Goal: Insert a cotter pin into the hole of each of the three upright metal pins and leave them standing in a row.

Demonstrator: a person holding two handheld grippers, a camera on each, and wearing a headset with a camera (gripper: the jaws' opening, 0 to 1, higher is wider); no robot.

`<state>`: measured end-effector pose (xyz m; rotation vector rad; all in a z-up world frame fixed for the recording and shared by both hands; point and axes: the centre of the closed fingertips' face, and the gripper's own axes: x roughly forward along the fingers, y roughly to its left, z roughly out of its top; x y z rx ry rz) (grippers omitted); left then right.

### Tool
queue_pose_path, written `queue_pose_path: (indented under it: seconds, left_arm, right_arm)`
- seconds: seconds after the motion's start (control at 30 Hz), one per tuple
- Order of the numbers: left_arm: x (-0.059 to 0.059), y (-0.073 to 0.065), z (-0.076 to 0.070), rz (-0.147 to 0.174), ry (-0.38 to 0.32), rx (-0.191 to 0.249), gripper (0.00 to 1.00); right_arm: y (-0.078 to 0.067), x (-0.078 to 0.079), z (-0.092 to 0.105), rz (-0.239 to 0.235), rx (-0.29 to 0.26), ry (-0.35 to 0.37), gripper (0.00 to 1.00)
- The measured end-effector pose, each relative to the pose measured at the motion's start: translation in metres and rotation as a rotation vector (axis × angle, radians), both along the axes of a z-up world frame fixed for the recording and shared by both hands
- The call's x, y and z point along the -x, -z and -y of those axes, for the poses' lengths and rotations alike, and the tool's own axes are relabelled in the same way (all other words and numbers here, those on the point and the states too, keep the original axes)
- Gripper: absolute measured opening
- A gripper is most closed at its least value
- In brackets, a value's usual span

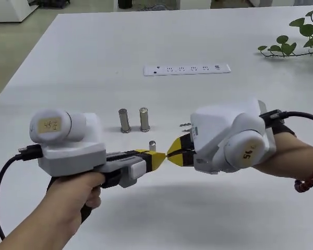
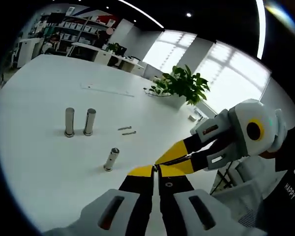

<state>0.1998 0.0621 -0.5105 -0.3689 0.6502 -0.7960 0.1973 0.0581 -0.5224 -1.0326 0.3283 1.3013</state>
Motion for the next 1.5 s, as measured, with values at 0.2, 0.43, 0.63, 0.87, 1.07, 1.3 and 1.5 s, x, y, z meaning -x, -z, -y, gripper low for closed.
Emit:
queue_pose_path:
  seconds: [0.2, 0.43, 0.63, 0.87, 1.07, 1.3, 1.5]
  left_arm:
    - [0.0016, 0.0001, 0.0004, -0.002, 0.003, 0.007, 0.00]
    - [0.0022, 0.0013, 0.0020, 0.038, 0.038, -0.027, 0.00]
    - [0.0014, 0.0043, 0.0016, 0.064, 0.065, -0.061, 0.00]
    - [0.0002, 0.0038, 0.0011, 0.112, 0.098, -0.090, 0.00]
    - [0.0006, 0.0051, -0.0015, 0.155, 0.124, -0.126, 0.00]
    - [0.0038, 0.0040, -0.0040, 0.227, 0.177, -0.177, 0.00]
    - [0.0072, 0.0038, -0.0034, 0.286, 0.236, -0.212, 0.00]
  right_arm:
    - [0.0008, 0.0009, -0.0009, 0.001, 0.000, 0.002, 0.00]
    - [0.0025, 0.0006, -0.0008, -0.008, -0.006, 0.011, 0.00]
    - [0.0055, 0.0014, -0.0003, -0.027, -0.020, 0.026, 0.00]
    - [0.0047, -0.0002, 0.0008, -0.129, -0.093, 0.094, 0.00]
    - [0.0086, -0.0003, 0.0048, -0.183, -0.107, 0.124, 0.00]
    - [0.0081, 0.0029, 0.0049, -0.345, -0.203, 0.205, 0.06]
    - [0.0053, 0.0036, 0.0051, -0.461, -0.279, 0.247, 0.09]
